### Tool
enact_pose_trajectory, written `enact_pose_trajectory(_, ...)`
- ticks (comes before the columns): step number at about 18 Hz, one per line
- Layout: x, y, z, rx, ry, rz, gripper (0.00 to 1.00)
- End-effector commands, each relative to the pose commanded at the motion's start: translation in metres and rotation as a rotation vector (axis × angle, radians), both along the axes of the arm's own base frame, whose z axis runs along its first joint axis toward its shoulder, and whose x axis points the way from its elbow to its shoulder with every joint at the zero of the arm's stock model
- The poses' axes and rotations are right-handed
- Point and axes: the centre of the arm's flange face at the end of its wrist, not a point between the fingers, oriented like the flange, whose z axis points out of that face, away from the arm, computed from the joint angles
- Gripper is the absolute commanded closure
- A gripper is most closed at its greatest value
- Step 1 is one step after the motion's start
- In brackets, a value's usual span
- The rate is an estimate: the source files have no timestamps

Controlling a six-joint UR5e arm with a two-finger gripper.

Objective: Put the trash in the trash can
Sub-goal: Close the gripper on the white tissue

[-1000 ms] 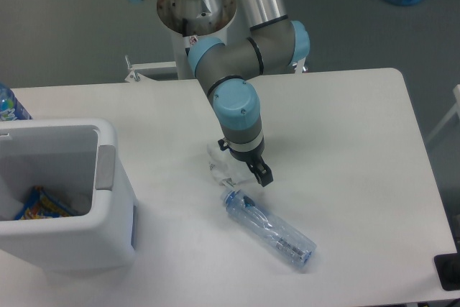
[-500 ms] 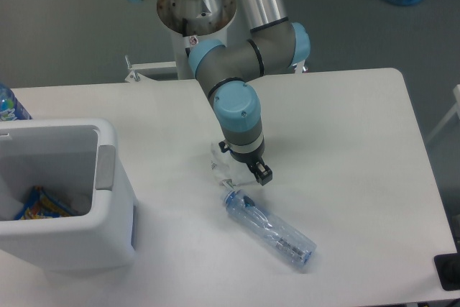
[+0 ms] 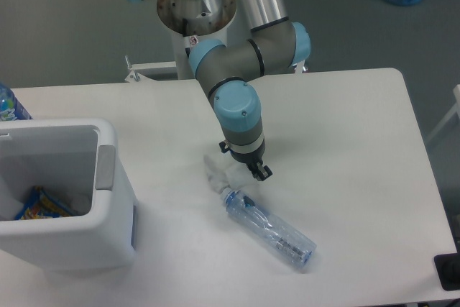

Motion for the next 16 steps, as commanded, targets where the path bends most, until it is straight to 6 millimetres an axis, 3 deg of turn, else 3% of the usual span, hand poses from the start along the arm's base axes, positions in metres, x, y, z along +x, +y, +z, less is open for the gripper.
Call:
enact_pose_trajectory(3,0.000,0.000,0.001,0.003,0.003,0.009,0.91)
enact_pose_trajectory(12,0.003,-0.003,0.028,0.035,0.019,-0.002,0.94)
enact_pose_trajectory(14,0.004,-0.004,0.040,0.062,0.025,0.000,0.94)
enact_pose_trajectory(16,0.007,-0.005,0.065,0.135,0.022,0.013,0.94)
